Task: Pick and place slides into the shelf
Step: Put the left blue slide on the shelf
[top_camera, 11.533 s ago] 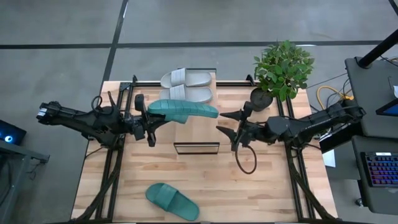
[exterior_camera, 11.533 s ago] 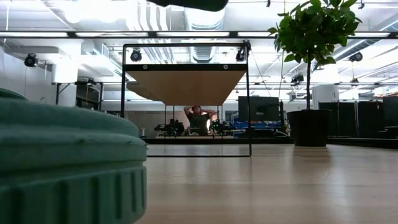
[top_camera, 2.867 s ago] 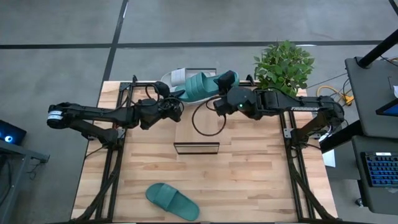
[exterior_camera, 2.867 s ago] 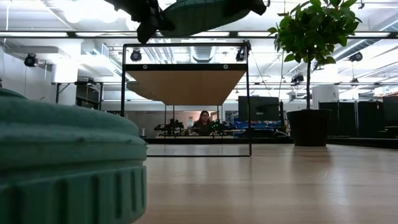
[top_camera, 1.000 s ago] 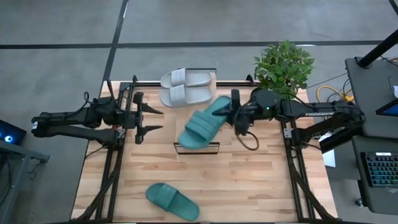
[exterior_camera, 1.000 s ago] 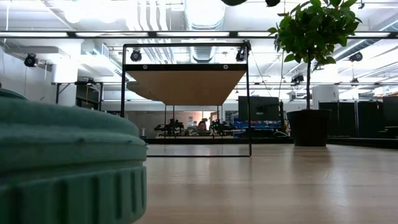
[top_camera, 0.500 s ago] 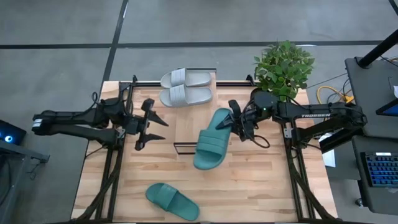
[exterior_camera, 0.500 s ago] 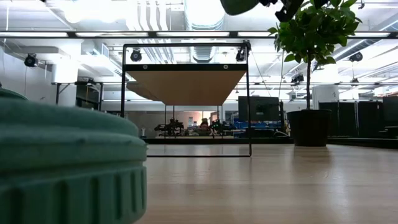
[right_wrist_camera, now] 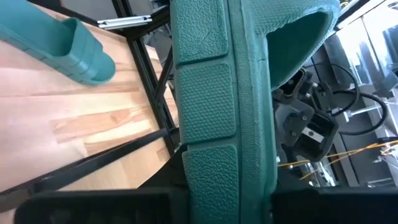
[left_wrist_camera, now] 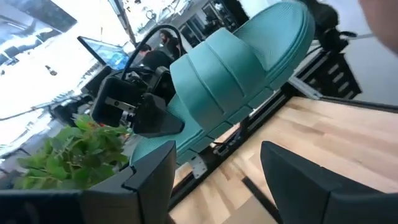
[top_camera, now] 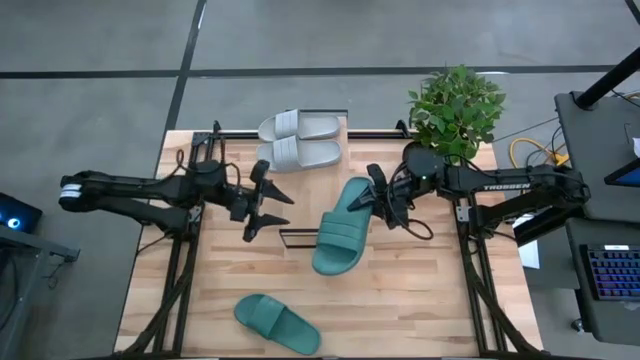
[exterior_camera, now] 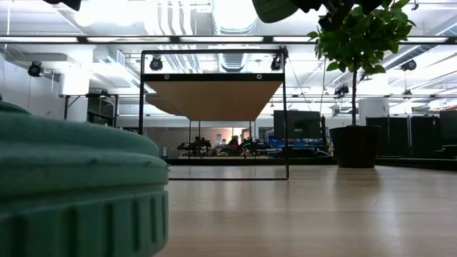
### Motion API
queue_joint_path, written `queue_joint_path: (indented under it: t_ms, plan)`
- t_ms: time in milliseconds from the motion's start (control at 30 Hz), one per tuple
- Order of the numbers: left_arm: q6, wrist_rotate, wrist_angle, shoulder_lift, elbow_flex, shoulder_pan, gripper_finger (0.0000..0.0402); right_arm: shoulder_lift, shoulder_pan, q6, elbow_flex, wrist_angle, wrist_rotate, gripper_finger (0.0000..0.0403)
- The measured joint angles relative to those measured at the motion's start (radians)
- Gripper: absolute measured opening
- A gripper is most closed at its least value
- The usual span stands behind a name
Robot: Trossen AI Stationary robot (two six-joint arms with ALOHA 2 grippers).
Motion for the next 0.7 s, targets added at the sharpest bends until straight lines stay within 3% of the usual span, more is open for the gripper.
queue_joint_path:
  t_ms: [267,500,700]
  plan:
    - [0.255,-0.127,0.093,0.073,0.000,-0.011,0.0219,-0.004,-0.003,0.033,0.000,0.009,-0.050,0.0055]
    - [0.285,-0.127,0.148,0.115,0.001,-0.011,0.0219,-0.004,-0.006,0.167,-0.006,0.151,-0.317,0.0055]
    - [0.281,-0.125,0.174,0.101,-0.003,-0.011,0.0219,-0.003,-0.006,0.228,-0.048,0.296,-0.372,0.0055]
